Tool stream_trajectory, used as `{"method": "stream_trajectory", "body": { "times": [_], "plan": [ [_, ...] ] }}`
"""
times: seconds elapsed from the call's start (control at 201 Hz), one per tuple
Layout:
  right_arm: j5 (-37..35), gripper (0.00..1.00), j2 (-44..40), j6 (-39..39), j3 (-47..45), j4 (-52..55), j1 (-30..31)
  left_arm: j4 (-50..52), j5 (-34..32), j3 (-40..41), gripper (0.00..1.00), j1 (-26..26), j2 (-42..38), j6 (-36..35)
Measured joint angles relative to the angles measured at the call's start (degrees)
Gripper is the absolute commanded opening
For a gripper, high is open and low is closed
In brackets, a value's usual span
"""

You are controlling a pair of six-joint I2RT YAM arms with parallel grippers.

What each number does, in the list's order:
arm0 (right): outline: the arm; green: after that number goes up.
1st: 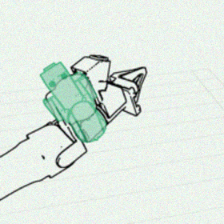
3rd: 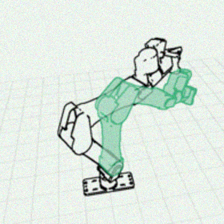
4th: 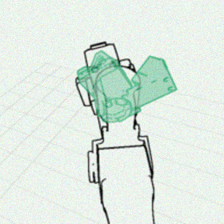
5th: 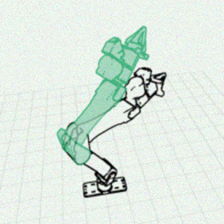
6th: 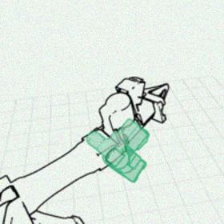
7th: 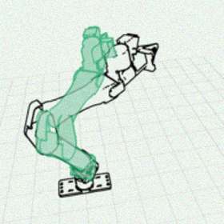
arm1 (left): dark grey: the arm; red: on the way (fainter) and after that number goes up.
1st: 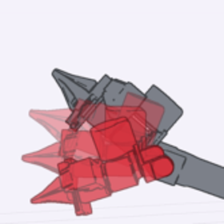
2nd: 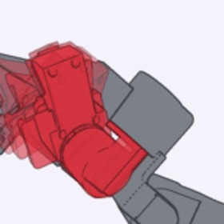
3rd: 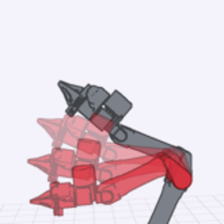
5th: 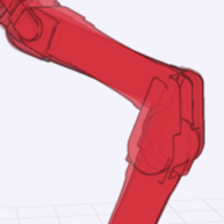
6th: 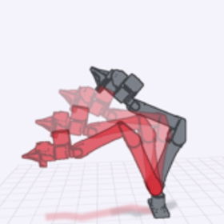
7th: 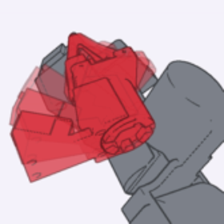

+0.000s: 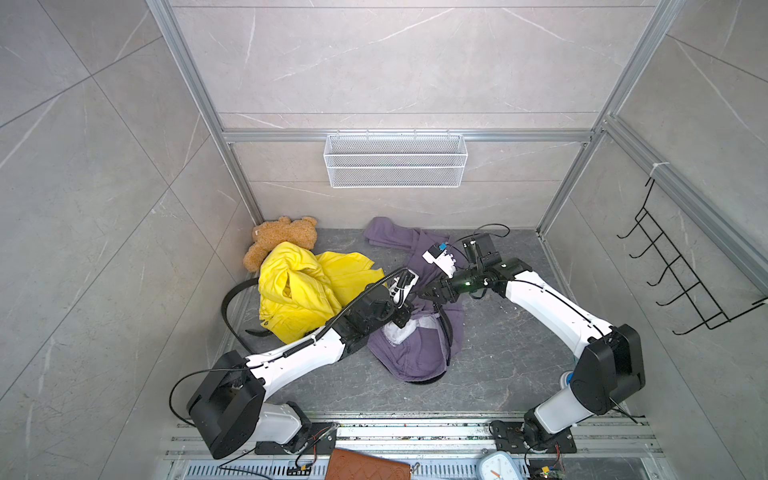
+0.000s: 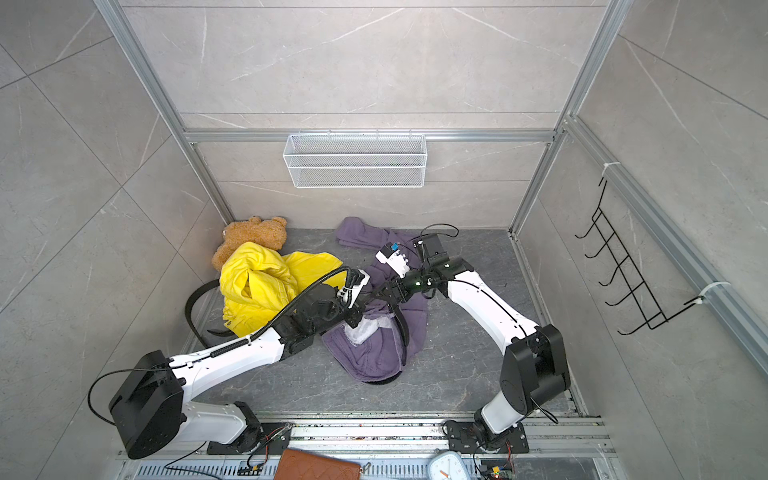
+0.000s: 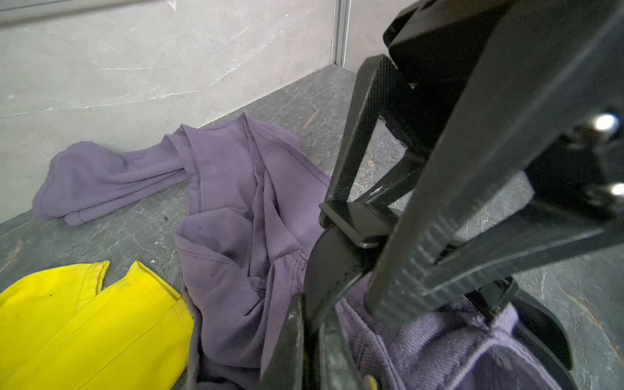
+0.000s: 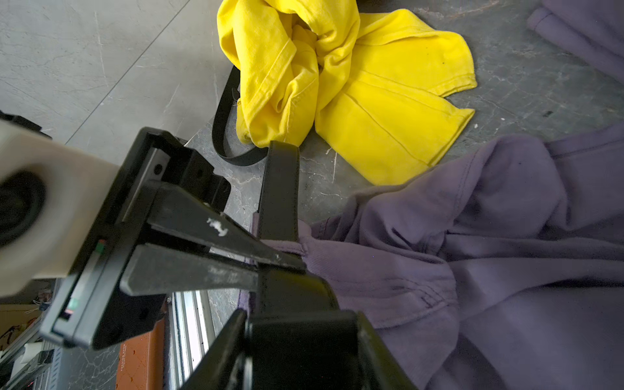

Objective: Remove the belt from the trousers

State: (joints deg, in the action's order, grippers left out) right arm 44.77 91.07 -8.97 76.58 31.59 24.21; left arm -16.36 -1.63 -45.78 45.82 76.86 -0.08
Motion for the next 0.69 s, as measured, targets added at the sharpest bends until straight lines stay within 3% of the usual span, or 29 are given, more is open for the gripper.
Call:
{"method": "stream_trajectory", "body": {
  "times": [0.284,0.693],
  "plan": [
    [3.7,0.0,-0.1,2.2,-1.3,-4.2,0.9,-0.6,-3.4,3.7,0.0,0.5,-5.5,4.3],
    [4.4,0.0,-0.2,0.8,-0.9,-2.4,1.1,2.6,-4.1,3.7,0.0,0.4,-8.3,5.7]
  ]
}}
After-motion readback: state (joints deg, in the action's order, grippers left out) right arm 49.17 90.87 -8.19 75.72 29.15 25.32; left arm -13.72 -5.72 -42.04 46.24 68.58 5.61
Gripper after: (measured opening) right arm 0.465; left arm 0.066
